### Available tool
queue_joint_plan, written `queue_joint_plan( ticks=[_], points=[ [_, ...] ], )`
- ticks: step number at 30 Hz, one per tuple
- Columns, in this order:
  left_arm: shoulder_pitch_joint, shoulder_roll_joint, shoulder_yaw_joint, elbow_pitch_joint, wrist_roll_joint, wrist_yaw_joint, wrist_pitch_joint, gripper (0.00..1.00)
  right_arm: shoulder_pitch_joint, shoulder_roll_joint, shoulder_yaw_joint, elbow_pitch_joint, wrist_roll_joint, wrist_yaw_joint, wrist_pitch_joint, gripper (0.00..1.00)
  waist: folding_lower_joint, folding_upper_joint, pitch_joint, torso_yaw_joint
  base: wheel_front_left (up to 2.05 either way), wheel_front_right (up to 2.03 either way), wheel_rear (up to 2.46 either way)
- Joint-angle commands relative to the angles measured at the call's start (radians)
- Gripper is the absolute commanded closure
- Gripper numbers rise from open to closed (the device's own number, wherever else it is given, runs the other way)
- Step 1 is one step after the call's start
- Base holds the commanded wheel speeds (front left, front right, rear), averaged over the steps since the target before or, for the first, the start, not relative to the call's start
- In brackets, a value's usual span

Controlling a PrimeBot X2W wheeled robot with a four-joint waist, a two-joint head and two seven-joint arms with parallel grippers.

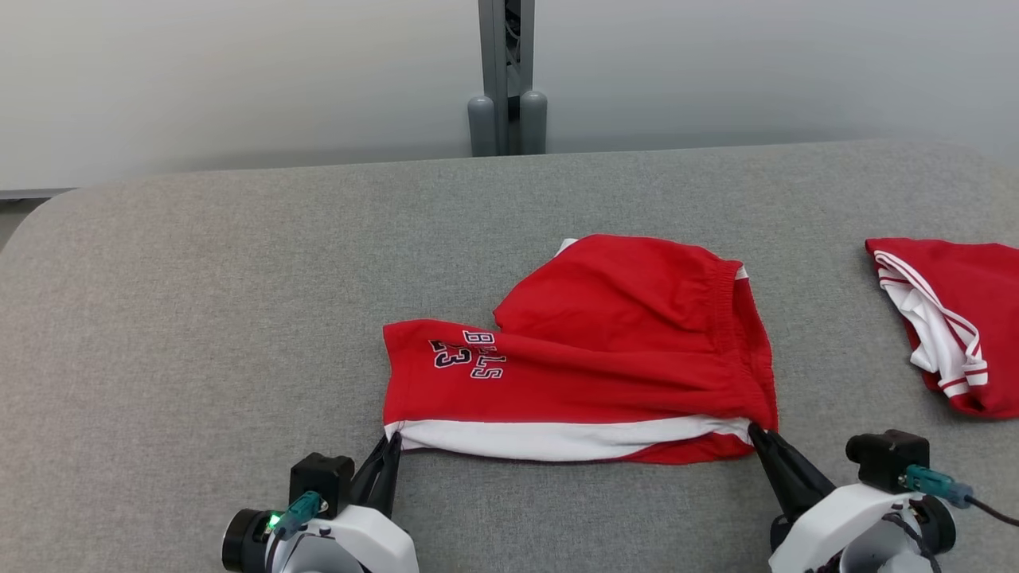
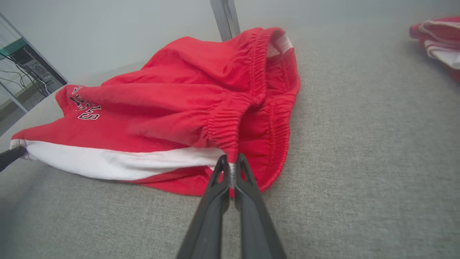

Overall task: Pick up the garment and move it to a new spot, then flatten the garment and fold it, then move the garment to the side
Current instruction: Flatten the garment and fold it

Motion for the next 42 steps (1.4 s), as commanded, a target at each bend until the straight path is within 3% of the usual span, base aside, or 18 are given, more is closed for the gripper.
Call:
queue_joint_plan(
  ticks=[1, 14, 22, 26, 34, 42],
  points=[
    [-0.001, 0.007, 0.003, -0.008, -0.005, 0.006, 0.001, 1.0, -0.011, -0.019, -0.003, -0.015, 0.014, 0.0, -0.014, 1.0, 0.0, 0.0, -0.006, -0.002, 0.0, 0.0, 0.0],
    [-0.034, 0.048, 0.027, -0.156, -0.034, -0.002, 0.024, 1.0, -0.103, -0.092, -0.014, -0.185, 0.072, 0.0, 0.018, 1.0, 0.0, 0.0, -0.053, -0.015, 0.0, 0.0, 0.0],
    [-0.11, 0.094, 0.082, -0.363, -0.066, 0.026, 0.1, 1.0, -0.229, -0.129, -0.032, -0.303, 0.112, 0.0, 0.107, 1.0, 0.0, 0.0, -0.089, -0.027, 0.0, 0.0, 0.0],
    [-0.161, 0.099, 0.112, -0.447, -0.085, 0.053, 0.15, 1.0, -0.3, -0.116, -0.03, -0.331, 0.139, 0.0, 0.158, 1.0, 0.0, 0.0, -0.091, -0.031, 0.0, 0.0, 0.0],
    [-0.3, 0.107, 0.157, -0.488, -0.104, 0.086, 0.222, 1.0, -0.488, -0.105, -0.019, -0.306, 0.201, 0.0, 0.249, 1.0, 0.0, 0.0, -0.026, -0.039, 0.0, 0.0, 0.0],
    [-0.633, 0.086, 0.198, -0.344, -0.142, 0.077, 0.288, 1.0, -0.838, -0.148, 0.086, -0.158, 0.143, 0.0, 0.238, 1.0, 0.0, 0.0, 0.15, -0.023, 0.0, 0.0, 0.0]
  ],
)
